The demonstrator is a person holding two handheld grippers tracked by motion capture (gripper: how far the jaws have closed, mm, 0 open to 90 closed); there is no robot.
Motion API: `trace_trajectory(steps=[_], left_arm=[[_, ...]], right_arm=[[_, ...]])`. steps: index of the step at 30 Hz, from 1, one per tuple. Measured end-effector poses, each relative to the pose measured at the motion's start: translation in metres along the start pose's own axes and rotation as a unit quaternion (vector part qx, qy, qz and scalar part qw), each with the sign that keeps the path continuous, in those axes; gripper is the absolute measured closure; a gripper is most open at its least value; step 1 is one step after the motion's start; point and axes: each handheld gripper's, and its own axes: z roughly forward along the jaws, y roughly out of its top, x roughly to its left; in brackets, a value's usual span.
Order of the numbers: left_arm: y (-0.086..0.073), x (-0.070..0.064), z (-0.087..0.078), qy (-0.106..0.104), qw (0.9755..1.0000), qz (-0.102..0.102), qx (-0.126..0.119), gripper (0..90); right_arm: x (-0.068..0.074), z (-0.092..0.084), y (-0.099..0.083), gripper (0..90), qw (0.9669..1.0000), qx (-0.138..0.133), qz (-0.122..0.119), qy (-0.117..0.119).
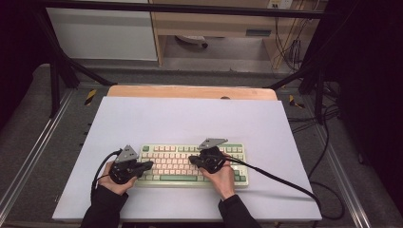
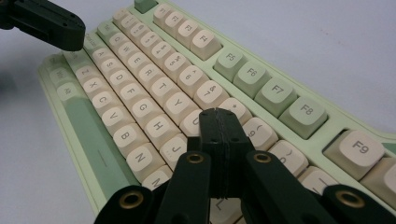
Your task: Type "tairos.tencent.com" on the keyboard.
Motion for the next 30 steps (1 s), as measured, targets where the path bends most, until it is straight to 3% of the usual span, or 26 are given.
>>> trace_trajectory(steps=[10, 17, 30], left_arm=[[0.0, -0.001, 0.0, -0.002, 1.0, 0.002, -0.001, 89.8], [0.001, -0.001, -0.001, -0.002, 1.0, 0.0, -0.003, 89.8], [0.003, -0.003, -0.003, -0.004, 1.0, 0.0, -0.007, 89.8]], right_arm=[[0.001, 0.001, -0.001, 90.0, 1.0, 0.004, -0.007, -0.001], [0.004, -0.013, 0.003, 90.0, 0.9998, -0.009, -0.015, 0.002], [0.005, -0.036, 0.004, 90.0, 0.9997, -0.002, -0.022, 0.008]])
